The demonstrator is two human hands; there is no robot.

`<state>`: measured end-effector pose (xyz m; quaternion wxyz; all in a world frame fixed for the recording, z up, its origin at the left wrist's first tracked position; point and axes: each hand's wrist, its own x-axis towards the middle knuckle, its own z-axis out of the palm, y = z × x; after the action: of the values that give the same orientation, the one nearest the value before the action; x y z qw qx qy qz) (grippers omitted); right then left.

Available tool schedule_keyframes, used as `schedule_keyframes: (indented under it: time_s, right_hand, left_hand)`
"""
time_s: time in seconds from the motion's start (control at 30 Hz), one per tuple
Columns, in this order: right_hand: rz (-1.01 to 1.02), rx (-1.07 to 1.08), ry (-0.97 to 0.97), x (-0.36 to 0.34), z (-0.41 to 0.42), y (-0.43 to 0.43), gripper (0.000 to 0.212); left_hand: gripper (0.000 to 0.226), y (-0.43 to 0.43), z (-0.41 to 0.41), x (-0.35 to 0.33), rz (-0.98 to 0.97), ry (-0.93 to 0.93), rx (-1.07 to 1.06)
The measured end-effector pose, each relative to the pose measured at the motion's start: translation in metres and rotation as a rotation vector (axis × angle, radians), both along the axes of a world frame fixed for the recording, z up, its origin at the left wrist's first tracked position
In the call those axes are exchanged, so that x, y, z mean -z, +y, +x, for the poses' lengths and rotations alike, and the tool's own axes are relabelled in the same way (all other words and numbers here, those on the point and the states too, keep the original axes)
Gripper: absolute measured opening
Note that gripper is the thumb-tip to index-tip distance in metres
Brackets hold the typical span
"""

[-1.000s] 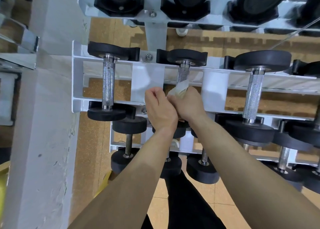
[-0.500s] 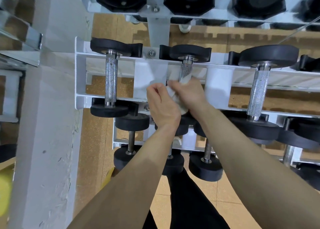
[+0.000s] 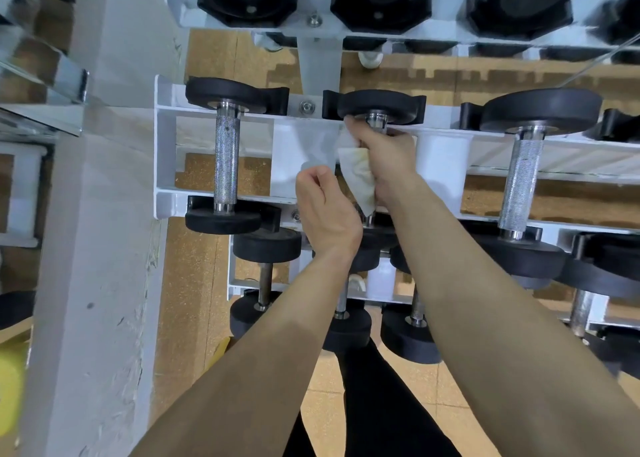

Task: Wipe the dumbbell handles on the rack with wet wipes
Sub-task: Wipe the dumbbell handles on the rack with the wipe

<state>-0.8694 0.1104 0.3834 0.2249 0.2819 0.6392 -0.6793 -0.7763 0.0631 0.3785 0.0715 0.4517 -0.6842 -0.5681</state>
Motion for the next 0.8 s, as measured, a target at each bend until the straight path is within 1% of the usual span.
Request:
schedule_keyframes:
  time_s: [0.03, 0.1, 0.17, 0.2, 0.23, 0.27, 0.3, 0.33, 0.43, 0.5, 0.57, 0.63, 0.67, 0.7, 0.73, 0.8]
  right_hand:
    - [-0.042, -0.025, -0.001, -0.001, 0.003, 0.001, 0.027]
    - [-0.033, -0.14, 0.036, 0.005, 0.012, 0.005, 0.022]
    - [0.069, -0.283, 0.111, 0.005, 0.024, 0.01, 0.011]
    - [0.17, -0.367, 0.157, 0.005, 0.03, 0.011, 0.013]
    - [0.289, -0.455, 0.189, 0.006, 0.036, 0.014, 0.018]
    - [0.41, -0.535, 0.199, 0.008, 0.042, 0.017, 0.029]
    - [0.487, -0.587, 0.189, 0.009, 0.046, 0.02, 0.042]
    - [0.504, -0.594, 0.178, 0.01, 0.048, 0.022, 0.05]
    - [0.449, -0.488, 0.13, 0.002, 0.043, 0.018, 0.046]
    - [0.372, -0.358, 0.105, -0.006, 0.029, 0.006, 0.047]
    - [0.258, -0.169, 0.103, -0.01, 0.011, -0.008, 0.036]
    - [0.249, -0.017, 0.098, -0.008, -0.003, -0.016, 0.027]
    - [0.258, 0.021, 0.075, -0.008, -0.005, -0.018, 0.025]
    - [0.282, 0.018, 0.07, -0.008, -0.004, -0.019, 0.025]
    - [0.352, -0.036, 0.091, -0.006, -0.001, -0.019, 0.027]
    - [0.487, -0.209, 0.145, 0.001, 0.012, -0.016, 0.025]
  left_hand:
    - [0.032, 0.0, 0.0, 0.0, -0.001, 0.002, -0.001]
    - [0.032, -0.001, 0.0, -0.001, -0.001, -0.004, 0.0]
    - [0.028, -0.001, 0.0, -0.002, 0.011, -0.015, -0.003]
    - [0.027, -0.001, 0.0, -0.002, 0.007, -0.016, -0.008]
    - [0.027, -0.002, 0.0, -0.001, 0.003, -0.019, -0.014]
    - [0.026, -0.003, 0.0, -0.001, -0.003, -0.022, -0.017]
    - [0.025, -0.003, -0.001, 0.0, -0.003, -0.027, -0.014]
    - [0.024, -0.004, -0.001, 0.001, -0.015, -0.038, 0.006]
    - [0.017, -0.003, 0.0, 0.003, -0.071, -0.06, 0.066]
    - [0.021, -0.003, -0.001, 0.001, -0.06, -0.038, 0.052]
    - [0.022, -0.003, 0.0, 0.001, -0.081, -0.037, 0.069]
    - [0.022, -0.003, -0.001, 0.0, -0.088, -0.045, 0.081]
    - [0.023, -0.002, -0.001, 0.0, -0.089, -0.042, 0.082]
    - [0.023, -0.002, -0.001, -0.001, -0.093, -0.038, 0.078]
    - [0.024, -0.002, -0.001, -0.002, -0.095, -0.029, 0.069]
    - [0.029, -0.001, -0.002, -0.004, -0.078, -0.007, 0.031]
